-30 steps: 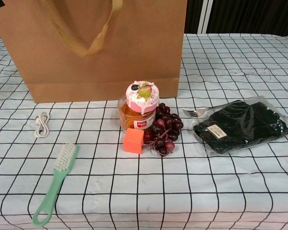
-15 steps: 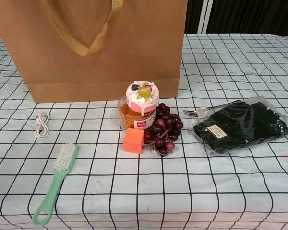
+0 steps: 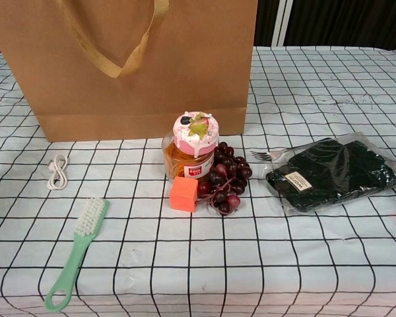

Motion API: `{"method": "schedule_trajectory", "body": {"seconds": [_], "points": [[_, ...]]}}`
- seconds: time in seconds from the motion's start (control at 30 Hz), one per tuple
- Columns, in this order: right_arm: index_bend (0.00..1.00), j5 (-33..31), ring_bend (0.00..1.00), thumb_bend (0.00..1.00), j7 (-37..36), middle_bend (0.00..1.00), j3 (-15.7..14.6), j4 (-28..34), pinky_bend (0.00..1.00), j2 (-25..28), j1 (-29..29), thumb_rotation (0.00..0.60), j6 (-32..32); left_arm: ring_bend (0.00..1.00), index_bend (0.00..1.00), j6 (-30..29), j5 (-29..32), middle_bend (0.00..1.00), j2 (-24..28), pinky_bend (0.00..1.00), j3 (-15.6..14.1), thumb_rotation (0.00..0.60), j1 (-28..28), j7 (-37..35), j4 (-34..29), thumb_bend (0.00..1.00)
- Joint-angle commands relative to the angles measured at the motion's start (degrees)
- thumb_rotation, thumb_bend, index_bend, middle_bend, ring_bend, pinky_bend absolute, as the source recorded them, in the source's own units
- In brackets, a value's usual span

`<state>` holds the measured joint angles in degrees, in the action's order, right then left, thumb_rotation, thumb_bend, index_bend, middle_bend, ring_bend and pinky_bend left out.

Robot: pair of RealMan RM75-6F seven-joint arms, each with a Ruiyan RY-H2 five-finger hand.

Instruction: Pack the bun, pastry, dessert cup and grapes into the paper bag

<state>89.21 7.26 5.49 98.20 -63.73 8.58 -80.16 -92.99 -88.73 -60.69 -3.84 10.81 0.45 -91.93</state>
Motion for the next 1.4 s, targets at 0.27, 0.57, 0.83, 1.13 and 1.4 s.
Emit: {"method": "schedule_trajectory", "body": {"seconds": [0.27,0.57,0.83,1.13,1.4], "points": [[0.03,-3.6,0.16,0.14,5.0,0.08,3.4,15.1,0.19,3.4,14.8,0.600,21.0,0.00,0.10,-0.7,0.1,0.07,0.4,0.05,1.3,0.600,-1.9,-4.5,1.0,0.02],[0.03,-14.7,0.16,0.14,10.2,0.08,6.2,15.7,0.19,-3.9,23.5,0.600,30.4,0.00,0.09,0.0,0.6,0.07,1.4,0.05,2.1,0.600,-2.5,-6.4,1.2,0.03],[0.03,-22.0,0.16,0.14,17.0,0.08,7.8,12.6,0.19,-10.3,28.1,0.600,29.7,0.00,0.09,1.0,1.1,0.07,1.1,0.05,2.9,0.600,-2.7,-5.3,1.1,0.03],[0.03,-30.1,0.16,0.14,22.4,0.08,9.5,9.6,0.19,-16.8,34.0,0.600,28.3,0.00,0.09,1.9,1.7,0.07,0.9,0.05,3.9,0.600,-3.1,-4.4,0.7,0.03],[0.03,-34.4,0.16,0.14,23.9,0.09,9.9,6.3,0.19,-20.6,38.6,0.600,29.5,0.00,0.09,2.2,2.7,0.07,1.0,0.05,5.0,0.600,-3.5,-4.2,0.5,0.03]]}}
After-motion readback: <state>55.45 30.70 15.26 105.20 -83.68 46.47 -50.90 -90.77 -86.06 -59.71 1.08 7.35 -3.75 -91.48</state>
